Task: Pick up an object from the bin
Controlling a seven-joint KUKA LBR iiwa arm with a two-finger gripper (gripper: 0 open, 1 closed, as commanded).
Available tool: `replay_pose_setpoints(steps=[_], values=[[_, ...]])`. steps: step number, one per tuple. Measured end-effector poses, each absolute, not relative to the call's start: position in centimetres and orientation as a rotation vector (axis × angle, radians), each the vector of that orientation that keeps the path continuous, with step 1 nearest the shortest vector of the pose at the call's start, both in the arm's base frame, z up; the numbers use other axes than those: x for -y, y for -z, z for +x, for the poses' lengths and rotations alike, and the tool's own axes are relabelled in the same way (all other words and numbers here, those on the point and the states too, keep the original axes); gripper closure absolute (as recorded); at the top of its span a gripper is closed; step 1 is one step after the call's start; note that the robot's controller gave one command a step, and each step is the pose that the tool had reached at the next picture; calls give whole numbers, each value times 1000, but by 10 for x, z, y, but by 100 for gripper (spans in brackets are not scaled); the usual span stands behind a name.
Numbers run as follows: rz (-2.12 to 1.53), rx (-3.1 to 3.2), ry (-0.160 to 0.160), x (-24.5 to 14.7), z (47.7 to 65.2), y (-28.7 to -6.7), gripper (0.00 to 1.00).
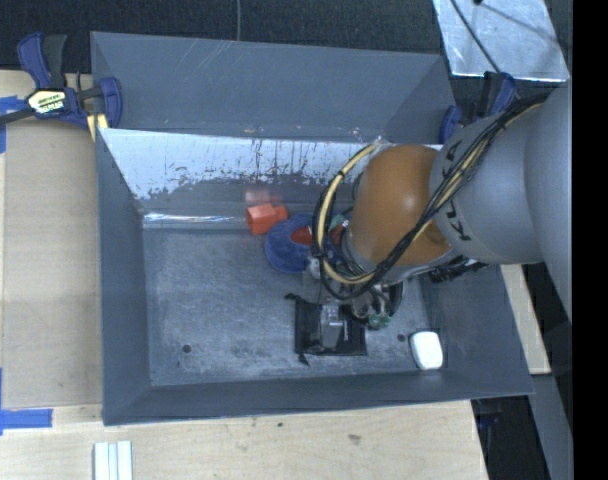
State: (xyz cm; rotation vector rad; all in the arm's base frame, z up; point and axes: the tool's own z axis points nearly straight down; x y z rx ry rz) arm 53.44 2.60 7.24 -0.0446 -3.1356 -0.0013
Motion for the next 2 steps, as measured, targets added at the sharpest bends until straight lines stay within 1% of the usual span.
replay_pose_setpoints(steps=[1,2], values=[[-139,3137,-1,-16,506,-75,0],[-137,3141,-1,-16,508,-75,100]])
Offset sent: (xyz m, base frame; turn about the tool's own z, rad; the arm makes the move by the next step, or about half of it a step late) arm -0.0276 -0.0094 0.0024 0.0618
